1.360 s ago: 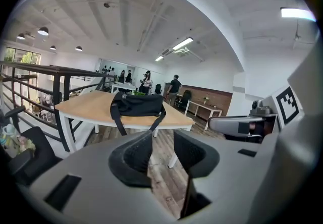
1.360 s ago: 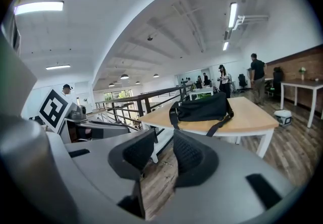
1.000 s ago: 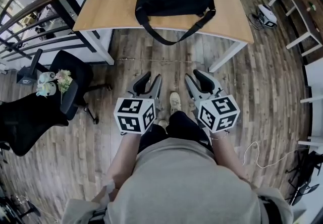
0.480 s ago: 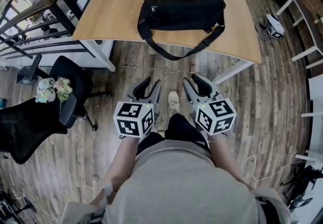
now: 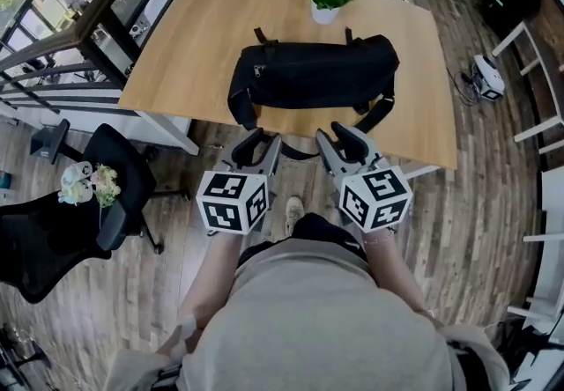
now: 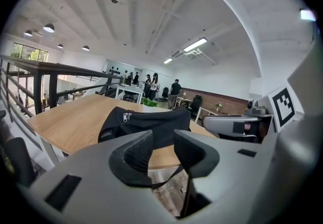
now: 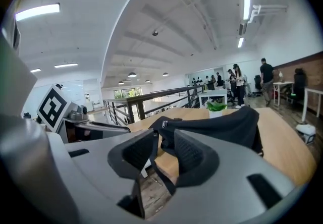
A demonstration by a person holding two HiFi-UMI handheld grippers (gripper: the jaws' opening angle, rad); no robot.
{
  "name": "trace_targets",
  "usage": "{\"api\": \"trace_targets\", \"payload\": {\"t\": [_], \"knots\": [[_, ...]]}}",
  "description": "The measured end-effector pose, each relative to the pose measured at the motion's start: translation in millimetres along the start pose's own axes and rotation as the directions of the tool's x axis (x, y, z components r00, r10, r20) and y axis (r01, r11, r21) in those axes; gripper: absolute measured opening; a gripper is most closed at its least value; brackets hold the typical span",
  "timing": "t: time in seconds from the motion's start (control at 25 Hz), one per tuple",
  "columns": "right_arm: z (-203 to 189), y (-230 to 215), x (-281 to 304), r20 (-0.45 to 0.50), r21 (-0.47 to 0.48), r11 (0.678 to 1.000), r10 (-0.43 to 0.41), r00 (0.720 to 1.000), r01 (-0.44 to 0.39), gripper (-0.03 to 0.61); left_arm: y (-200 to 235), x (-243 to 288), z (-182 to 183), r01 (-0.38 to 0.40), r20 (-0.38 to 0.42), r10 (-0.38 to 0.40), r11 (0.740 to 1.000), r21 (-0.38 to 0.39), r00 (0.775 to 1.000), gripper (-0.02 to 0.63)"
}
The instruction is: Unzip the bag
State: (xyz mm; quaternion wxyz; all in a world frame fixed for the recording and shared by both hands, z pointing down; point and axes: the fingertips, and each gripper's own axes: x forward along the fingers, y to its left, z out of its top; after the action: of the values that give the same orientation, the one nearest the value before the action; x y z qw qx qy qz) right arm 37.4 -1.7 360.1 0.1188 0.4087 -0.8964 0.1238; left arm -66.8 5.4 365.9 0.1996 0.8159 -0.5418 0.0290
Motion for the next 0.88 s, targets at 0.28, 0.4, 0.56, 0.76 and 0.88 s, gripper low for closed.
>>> {"api": "trace_targets", "payload": {"t": [0.28, 0.4, 0.56, 0.76, 0.88], "knots": [[24.9, -38.0, 42.1, 0.010, -0.019, 0.997, 0.080, 0.997, -0.080, 0.121, 13.0, 53.9, 18.3, -0.048, 0.004, 0.048, 0.999, -0.012, 0.999, 0.143], [27.8, -45.4, 49.3, 0.013, -0.016, 0.993, 0.117, 0.993, -0.116, 0.120, 15.1, 67.4, 15.6, -0.061, -0.012, 0.061, 0.998, -0.017, 0.998, 0.136], [31.6, -57.5, 55.5, 0.032, 0.005, 0.990, 0.139, 0.990, -0.140, 0.110, 13.8, 82.5, 13.1, -0.070, -0.042, 0.070, 0.998, -0.010, 0.997, 0.123], [30.3, -63.0, 61.8, 0.064, 0.048, 0.989, 0.138, 0.988, -0.141, 0.078, 16.4, 85.9, 15.7, -0.099, -0.050, 0.102, 0.993, 0.061, 0.994, 0.120], [25.8, -60.1, 72.2, 0.049, 0.054, 0.987, 0.149, 0.988, -0.152, 0.078, 26.5, 84.3, 14.6, -0.121, -0.059, 0.124, 0.991, 0.054, 0.990, 0.120]]}}
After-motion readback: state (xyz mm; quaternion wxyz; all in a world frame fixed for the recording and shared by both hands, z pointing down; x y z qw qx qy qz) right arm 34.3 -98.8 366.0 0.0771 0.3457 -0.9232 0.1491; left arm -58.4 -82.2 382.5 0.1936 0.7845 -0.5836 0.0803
